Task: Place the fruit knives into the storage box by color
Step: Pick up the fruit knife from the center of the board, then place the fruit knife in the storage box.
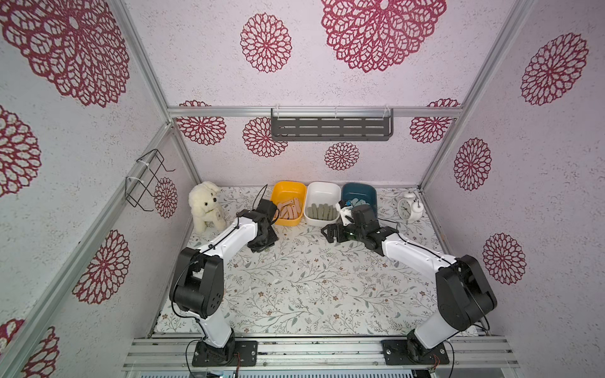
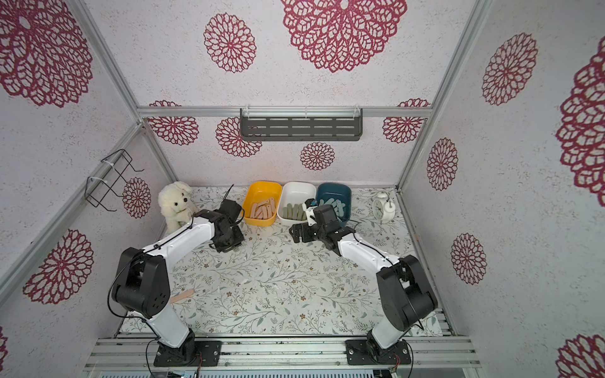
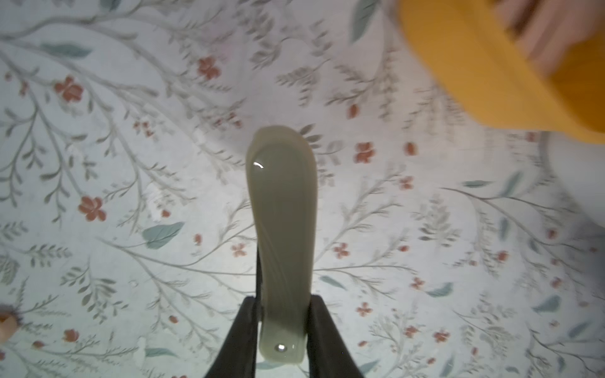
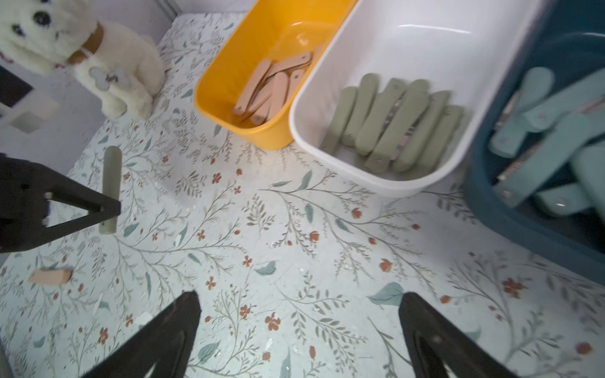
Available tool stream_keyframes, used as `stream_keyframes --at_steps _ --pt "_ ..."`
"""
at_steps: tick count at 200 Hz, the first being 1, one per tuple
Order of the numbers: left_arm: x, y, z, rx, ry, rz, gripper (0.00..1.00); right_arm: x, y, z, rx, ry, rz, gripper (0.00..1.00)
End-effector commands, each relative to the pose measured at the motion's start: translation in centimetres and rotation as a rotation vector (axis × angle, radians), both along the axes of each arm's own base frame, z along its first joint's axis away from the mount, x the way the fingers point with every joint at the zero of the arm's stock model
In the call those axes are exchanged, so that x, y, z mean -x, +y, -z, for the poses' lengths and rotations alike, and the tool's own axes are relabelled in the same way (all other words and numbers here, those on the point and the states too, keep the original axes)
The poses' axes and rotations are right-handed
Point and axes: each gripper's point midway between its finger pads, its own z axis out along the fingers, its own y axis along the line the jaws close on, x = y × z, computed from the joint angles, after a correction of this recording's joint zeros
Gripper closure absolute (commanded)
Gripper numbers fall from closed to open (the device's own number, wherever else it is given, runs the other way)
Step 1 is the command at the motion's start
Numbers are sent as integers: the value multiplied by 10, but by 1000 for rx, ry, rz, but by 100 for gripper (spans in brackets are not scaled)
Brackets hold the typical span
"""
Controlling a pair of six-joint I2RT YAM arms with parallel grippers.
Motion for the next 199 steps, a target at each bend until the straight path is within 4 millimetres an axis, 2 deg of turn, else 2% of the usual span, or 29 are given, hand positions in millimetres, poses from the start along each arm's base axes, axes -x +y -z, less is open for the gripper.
stream_keyframes --at_steps 1,2,4,16,39,76,87,101,117,128,142,156,166,175,178,193,199 --pt "-41 -44 -13 -30 -67 175 88 -3 -26 -8 -12 -14 110 1" --pt "-44 -46 -17 -29 -77 181 88 -3 -27 -8 -12 -14 111 1" --pt "-46 -49 -6 -36 -54 193 88 -3 -28 -8 -12 -13 116 1" --pt "-75 -75 -13 -21 -99 260 88 -4 -34 -4 -5 -1 130 1" --pt "-113 -123 -15 41 -160 373 88 -6 -45 -4 5 17 151 1" --pt "-157 -164 6 124 -207 446 83 -4 -56 -1 15 34 160 0" --pt "-165 -172 8 149 -229 458 79 -2 -56 3 21 43 154 1" --pt "-170 -180 7 177 -252 473 67 -2 -54 5 24 50 137 1" --pt "-171 -178 -3 180 -266 477 50 -2 -49 5 23 48 110 1" --pt "-167 -175 -19 191 -273 463 38 1 -40 3 19 37 77 1" --pt "-157 -166 -54 213 -289 425 17 6 -19 1 16 8 16 1" --pt "-141 -156 -94 235 -312 391 5 14 8 3 25 -10 -60 1" --pt "-128 -145 -118 227 -330 364 0 20 31 4 41 -31 -117 1" --pt "-113 -132 -131 218 -327 338 3 29 56 2 45 -57 -179 1" --pt "-108 -127 -142 215 -339 328 3 33 65 2 43 -64 -199 1" --pt "-81 -98 -153 160 -316 281 3 54 109 0 27 -111 -309 5" --pt "-71 -84 -152 137 -295 256 3 62 126 0 14 -126 -355 8"
